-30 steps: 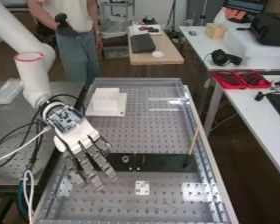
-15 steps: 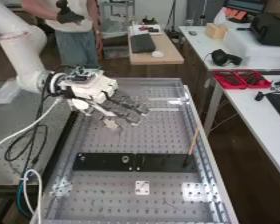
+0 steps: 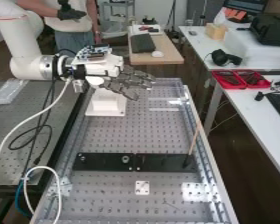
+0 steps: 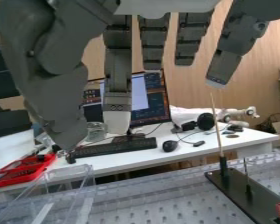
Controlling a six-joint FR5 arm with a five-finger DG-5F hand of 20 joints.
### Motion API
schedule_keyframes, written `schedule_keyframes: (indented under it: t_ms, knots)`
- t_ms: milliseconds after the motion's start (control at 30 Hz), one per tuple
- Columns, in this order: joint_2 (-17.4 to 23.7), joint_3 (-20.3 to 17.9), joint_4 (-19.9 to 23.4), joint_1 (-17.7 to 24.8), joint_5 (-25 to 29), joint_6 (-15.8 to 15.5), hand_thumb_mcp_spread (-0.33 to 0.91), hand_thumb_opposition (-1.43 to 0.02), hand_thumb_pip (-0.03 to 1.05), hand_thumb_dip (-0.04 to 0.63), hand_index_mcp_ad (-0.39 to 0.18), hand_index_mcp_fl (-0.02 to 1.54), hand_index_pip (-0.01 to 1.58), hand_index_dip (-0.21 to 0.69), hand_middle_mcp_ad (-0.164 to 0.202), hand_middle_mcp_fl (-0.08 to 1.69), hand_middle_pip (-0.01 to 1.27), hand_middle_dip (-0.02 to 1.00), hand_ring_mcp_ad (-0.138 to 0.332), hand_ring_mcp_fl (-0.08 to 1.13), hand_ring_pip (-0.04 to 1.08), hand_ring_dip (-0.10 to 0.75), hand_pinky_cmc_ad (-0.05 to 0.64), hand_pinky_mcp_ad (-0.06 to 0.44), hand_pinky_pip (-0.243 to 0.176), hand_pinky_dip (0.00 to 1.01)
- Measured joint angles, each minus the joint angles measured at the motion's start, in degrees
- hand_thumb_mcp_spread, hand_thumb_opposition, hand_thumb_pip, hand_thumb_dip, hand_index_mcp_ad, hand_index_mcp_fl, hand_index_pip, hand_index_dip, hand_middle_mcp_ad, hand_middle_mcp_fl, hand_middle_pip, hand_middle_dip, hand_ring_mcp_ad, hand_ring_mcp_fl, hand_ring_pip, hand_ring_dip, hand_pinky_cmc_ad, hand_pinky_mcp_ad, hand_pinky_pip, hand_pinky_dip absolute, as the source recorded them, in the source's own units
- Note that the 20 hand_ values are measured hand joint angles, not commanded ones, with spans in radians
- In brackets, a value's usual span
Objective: Grab the larger nut and place it in the white container
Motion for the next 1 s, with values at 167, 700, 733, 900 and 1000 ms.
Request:
schedule_keyframes:
  t_ms: [167, 700, 733, 900, 1000]
  knots:
    - [0.13, 0.92, -2.01, -0.02, -1.33, 0.23, 0.38, -0.91, 0.63, 0.248, -0.059, 0.32, 1.51, 0.126, 0.066, 0.06, 0.12, 0.24, 0.126, 0.00, 0.12, 0.164, 0.354, 0.278, -0.059, 0.54]
    - [1.53, 0.67, -2.90, 0.83, -4.05, 0.35, 0.44, -1.01, 0.72, 0.267, -0.131, 0.24, 1.51, 0.127, 0.066, 0.06, 0.13, 0.25, 0.113, 0.00, 0.10, 0.178, 0.354, 0.264, -0.059, 0.42]
    - [1.69, 0.58, -2.94, 1.01, -4.16, 0.41, 0.44, -1.01, 0.72, 0.267, -0.134, 0.24, 1.51, 0.127, 0.066, 0.06, 0.13, 0.25, 0.113, 0.00, 0.10, 0.178, 0.354, 0.264, -0.059, 0.42]
    - [2.34, -0.08, -3.42, 2.14, -5.38, 0.91, 0.44, -1.00, 0.72, 0.267, -0.131, 0.24, 1.51, 0.127, 0.066, 0.06, 0.13, 0.25, 0.113, 0.00, 0.10, 0.178, 0.354, 0.264, -0.059, 0.42]
    - [2.42, -0.54, -4.00, 3.13, -6.93, 1.46, 0.44, -1.00, 0.72, 0.267, -0.134, 0.24, 1.51, 0.127, 0.066, 0.06, 0.13, 0.25, 0.113, 0.00, 0.10, 0.178, 0.354, 0.264, -0.059, 0.42]
